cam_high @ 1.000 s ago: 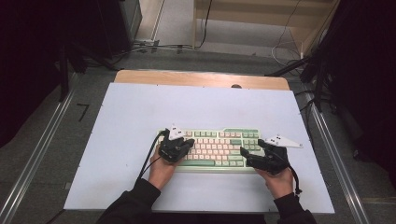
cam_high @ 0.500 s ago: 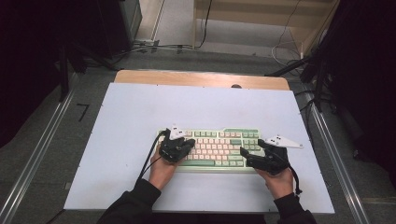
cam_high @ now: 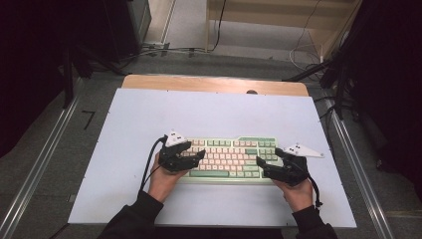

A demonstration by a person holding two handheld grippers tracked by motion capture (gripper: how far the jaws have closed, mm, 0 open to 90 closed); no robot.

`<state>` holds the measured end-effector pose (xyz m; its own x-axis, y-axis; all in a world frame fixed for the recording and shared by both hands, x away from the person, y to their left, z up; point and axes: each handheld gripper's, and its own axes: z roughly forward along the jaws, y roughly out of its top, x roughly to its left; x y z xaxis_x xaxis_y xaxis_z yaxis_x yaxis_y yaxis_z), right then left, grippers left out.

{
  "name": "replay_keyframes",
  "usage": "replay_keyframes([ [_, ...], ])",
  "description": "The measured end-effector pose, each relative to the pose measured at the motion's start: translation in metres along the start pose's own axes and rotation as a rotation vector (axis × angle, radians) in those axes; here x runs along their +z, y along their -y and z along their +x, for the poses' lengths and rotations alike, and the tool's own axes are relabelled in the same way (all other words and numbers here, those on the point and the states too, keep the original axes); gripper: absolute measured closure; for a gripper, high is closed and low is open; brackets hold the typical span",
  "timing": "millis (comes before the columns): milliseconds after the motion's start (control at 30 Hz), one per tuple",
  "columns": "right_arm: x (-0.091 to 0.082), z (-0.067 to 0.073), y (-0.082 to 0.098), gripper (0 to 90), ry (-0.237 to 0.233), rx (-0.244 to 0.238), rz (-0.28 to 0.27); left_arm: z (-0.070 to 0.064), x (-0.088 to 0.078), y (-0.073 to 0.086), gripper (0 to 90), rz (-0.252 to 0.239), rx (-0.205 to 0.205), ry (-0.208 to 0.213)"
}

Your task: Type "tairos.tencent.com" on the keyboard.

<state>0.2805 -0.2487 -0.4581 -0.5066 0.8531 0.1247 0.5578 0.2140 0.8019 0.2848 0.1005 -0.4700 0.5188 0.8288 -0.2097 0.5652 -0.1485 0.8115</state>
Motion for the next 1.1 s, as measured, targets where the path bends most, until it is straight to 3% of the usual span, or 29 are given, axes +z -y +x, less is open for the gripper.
replay_keyframes([
  [467, 0.008, 0.006, -0.005, 18.2, -0.028, -0.021, 0.006, 0.013, -0.018, 0.008, 32.7, -0.005, -0.026, -0.049],
  [700, 0.009, 0.007, -0.006, 18.2, -0.033, -0.022, 0.006, 0.016, -0.030, 0.011, 35.2, -0.023, -0.031, -0.068],
  [800, 0.009, 0.007, -0.006, 18.2, -0.034, -0.023, 0.005, 0.017, -0.034, 0.013, 43.2, -0.036, -0.023, -0.070],
  [833, 0.009, 0.007, -0.006, 18.2, -0.034, -0.023, 0.004, 0.017, -0.035, 0.014, 52.6, -0.040, -0.023, -0.064],
  [867, 0.009, 0.007, -0.006, 18.2, -0.034, -0.023, 0.004, 0.017, -0.036, 0.015, 52.6, -0.044, -0.024, -0.058],
  [900, 0.009, 0.007, -0.006, 18.2, -0.034, -0.022, 0.004, 0.018, -0.037, 0.016, 65.5, -0.047, -0.021, -0.045],
  [933, 0.009, 0.007, -0.006, 18.2, -0.034, -0.022, 0.004, 0.019, -0.037, 0.016, 70.9, -0.045, -0.022, -0.032],
  [967, 0.009, 0.007, -0.006, 18.2, -0.034, -0.022, 0.004, 0.020, -0.037, 0.017, 70.9, -0.040, -0.021, -0.026],
  [1000, 0.009, 0.007, -0.006, 18.2, -0.035, -0.023, 0.005, 0.020, -0.037, 0.018, 80.3, -0.037, -0.023, -0.018],
  [1033, 0.009, 0.007, -0.006, 18.2, -0.035, -0.023, 0.005, 0.021, -0.036, 0.019, 80.3, -0.030, -0.024, -0.011],
  [1100, 0.009, 0.008, -0.006, 18.2, -0.037, -0.025, 0.008, 0.022, -0.034, 0.021, 89.5, -0.010, -0.023, -0.008],
])
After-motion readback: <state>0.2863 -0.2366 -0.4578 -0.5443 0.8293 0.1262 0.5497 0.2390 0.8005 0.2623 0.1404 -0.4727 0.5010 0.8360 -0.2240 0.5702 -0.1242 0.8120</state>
